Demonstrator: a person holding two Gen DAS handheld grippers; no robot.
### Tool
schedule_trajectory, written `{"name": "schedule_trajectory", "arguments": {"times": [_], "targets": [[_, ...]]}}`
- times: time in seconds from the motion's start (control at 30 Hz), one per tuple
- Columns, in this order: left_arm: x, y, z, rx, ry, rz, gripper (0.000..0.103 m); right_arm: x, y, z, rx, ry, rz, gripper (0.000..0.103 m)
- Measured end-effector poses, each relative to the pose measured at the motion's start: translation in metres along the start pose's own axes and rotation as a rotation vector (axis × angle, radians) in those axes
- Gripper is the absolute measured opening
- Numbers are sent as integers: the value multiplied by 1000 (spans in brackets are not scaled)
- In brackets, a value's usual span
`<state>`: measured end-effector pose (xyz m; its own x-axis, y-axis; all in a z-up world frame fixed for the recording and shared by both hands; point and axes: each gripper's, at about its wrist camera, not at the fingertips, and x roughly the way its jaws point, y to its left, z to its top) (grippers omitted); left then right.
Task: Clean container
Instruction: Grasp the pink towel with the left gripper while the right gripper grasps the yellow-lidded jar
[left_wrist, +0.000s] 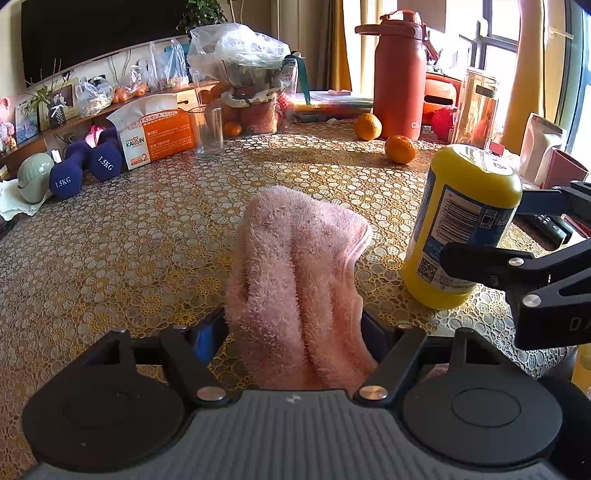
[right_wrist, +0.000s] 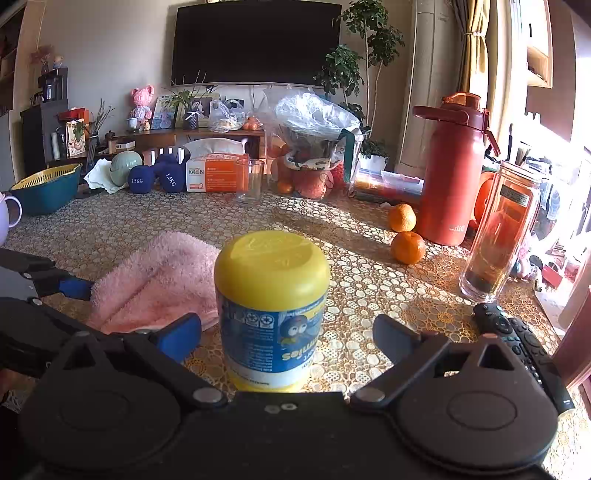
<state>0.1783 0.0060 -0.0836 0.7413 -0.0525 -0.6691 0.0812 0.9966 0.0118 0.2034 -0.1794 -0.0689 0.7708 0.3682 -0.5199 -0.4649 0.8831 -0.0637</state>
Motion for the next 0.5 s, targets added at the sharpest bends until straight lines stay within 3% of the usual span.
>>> {"name": "schedule_trajectory", "arguments": {"times": [0.1,0.5], "targets": [[0,1,1,-4,-3,-8,58,4,1,3,-6,-4,2,97],[-8,3,6,10,-35,-2,34,-6,4,14,-16,-57,-6,94]]}}
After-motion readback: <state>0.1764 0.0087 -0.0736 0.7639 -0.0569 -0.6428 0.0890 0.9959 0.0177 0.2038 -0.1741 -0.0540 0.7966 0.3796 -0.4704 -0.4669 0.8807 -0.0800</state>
